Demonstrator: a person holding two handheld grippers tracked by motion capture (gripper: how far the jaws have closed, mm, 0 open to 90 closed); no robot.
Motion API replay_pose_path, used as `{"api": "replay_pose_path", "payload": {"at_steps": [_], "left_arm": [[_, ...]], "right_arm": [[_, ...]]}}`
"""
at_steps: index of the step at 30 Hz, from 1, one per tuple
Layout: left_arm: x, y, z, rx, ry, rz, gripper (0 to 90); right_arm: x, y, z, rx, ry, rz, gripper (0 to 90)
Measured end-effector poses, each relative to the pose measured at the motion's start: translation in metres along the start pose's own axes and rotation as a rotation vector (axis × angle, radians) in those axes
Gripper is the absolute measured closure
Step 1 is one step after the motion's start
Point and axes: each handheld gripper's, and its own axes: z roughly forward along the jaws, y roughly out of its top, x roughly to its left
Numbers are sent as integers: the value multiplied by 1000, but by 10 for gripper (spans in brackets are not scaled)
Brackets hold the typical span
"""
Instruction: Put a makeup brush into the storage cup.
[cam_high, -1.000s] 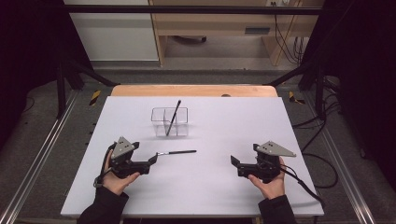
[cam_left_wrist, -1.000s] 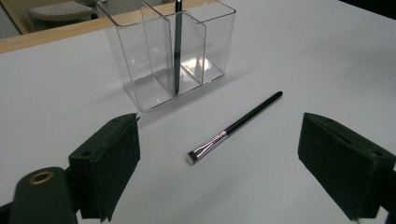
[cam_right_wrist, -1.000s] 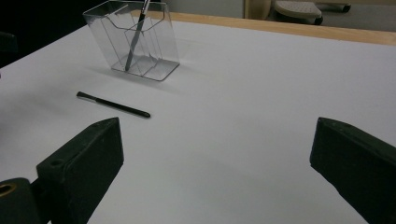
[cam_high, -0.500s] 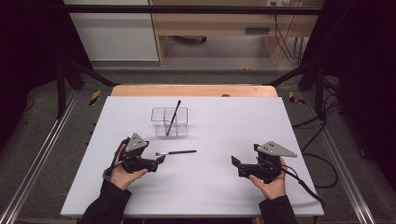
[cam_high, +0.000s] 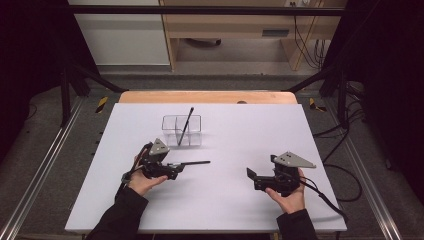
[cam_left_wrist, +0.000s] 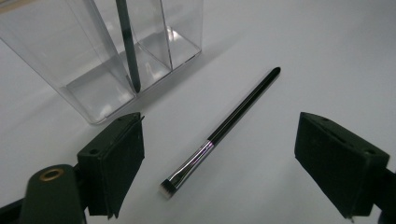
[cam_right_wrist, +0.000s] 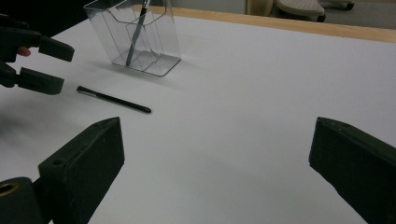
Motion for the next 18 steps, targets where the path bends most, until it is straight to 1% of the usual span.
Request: {"api": "replay_pose_path", "payload": {"at_steps": [3,6,11,14,18], "left_arm": [[1,0,6,13,-10,-3,168],[0,1,12,37,1,22,179],[-3,5,21,54,2,49,200],[-4,7,26,73,0,57,208],[-6,7,32,83,-4,62,226]], "right_arm": [[0,0,1,2,3,1,37],[0,0,0,1,0,0,37],[1,-1,1,1,2,1,37],[1,-1,1,5,0,-3,37],[1,-1,1,5,-1,-4,37]]}}
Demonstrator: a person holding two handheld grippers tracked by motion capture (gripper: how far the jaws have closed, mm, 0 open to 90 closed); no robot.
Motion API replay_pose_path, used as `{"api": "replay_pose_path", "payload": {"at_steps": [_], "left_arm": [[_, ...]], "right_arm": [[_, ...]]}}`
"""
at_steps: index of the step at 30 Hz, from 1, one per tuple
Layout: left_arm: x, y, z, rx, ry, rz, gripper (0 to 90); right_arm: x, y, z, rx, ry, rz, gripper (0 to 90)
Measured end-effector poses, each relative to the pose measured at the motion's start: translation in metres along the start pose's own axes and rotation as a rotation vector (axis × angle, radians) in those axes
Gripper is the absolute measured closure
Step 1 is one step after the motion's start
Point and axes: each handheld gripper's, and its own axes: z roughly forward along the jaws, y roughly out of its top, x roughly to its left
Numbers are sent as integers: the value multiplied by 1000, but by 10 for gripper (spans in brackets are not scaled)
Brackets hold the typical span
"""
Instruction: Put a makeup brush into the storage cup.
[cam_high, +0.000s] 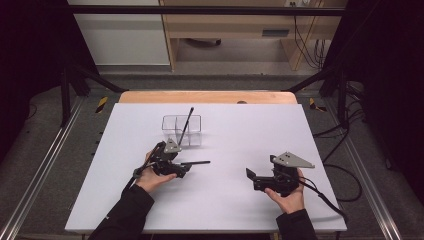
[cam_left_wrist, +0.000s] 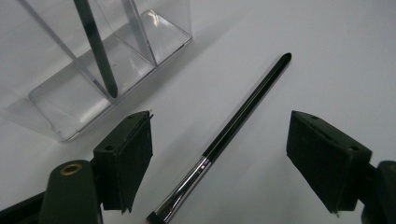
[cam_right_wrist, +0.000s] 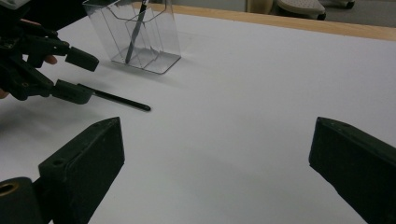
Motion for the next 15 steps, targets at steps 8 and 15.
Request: {"api": "replay_pose_path", "payload": {"at_steps": [8,15], "left_arm": [[-3,1,5,11,-15,8,331],[-3,1,6,32,-28,4,432]], "right_arm": [[1,-1,2,9,1,1,37],[1,-1,1,4,1,0,37]]}}
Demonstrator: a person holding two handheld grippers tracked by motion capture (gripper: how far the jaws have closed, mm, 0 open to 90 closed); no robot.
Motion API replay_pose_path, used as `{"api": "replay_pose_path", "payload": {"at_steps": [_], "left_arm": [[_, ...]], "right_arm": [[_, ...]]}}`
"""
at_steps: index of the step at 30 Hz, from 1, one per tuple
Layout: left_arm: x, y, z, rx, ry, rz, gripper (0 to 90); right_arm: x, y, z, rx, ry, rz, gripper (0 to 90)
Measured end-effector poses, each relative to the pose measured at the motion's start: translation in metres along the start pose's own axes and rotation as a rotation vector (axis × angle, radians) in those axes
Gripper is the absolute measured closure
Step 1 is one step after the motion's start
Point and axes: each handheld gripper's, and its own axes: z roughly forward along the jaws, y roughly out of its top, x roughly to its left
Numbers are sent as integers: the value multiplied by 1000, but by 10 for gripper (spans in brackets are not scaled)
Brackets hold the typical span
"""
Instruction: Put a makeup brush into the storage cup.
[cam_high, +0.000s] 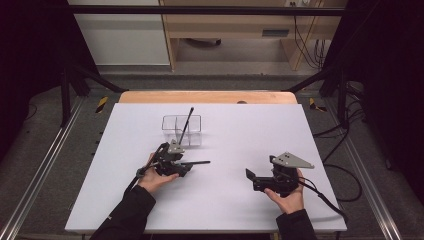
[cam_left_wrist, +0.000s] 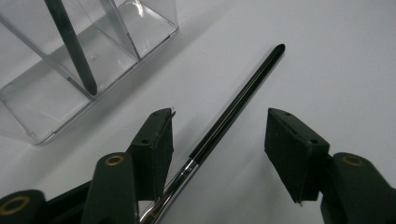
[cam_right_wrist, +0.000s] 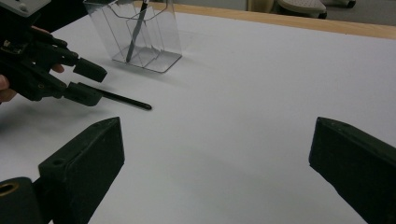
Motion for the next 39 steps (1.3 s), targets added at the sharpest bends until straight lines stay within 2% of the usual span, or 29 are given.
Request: {"api": "replay_pose_path", "payload": {"at_steps": [8,13,30,39], "left_arm": [[-1,-1,4,32,-11,4,508],[-2,-1,4,43,-4,5,554],[-3,-1,0,81,-20,-22,775],[-4,-1,-2,97,-31,-33,827]], "right_arm": [[0,0,0,2,2,0,37],[0,0,0,3,3,0,36],[0,0,-1,-1,2,2,36],[0,0,-1,1,4,2,36]]}}
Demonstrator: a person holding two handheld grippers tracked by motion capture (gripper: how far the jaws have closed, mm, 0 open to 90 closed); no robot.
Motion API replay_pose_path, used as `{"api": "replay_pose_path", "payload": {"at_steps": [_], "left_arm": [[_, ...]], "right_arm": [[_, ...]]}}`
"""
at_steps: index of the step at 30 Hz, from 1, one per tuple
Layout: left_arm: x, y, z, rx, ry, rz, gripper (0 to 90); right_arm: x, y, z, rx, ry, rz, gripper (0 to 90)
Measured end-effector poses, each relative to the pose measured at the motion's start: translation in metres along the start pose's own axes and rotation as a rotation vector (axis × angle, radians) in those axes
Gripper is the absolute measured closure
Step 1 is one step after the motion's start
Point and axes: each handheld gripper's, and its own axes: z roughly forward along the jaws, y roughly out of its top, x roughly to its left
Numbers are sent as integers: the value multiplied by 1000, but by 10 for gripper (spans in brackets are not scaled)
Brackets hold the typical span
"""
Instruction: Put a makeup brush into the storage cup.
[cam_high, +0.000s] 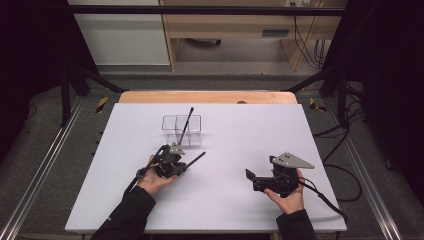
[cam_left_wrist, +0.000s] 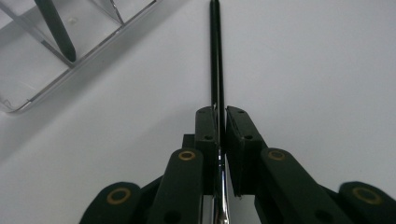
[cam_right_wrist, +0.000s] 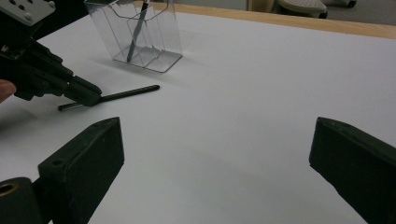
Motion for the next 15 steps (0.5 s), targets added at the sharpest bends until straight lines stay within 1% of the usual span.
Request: {"api": "replay_pose_path", "payload": {"at_steps": [6,7,9,13,15], "left_arm": [[-2,1,-1,11,-7,-11,825],[-2,1,-1,7,-8,-16,816],[-1,1,-3,0,-18,-16,776],[-1,2,-7,-22,-22,-15,701],[-1,3,-10,-28,-29,-12,644]], "right_arm": [[0,0,0,-2,1,1,36],[0,0,-1,-4,1,2,36],[0,1,-2,-8,2,4,36],[-1,1,-3,-13,0,6,36],[-1,1,-3,-11,0,5,36]]}}
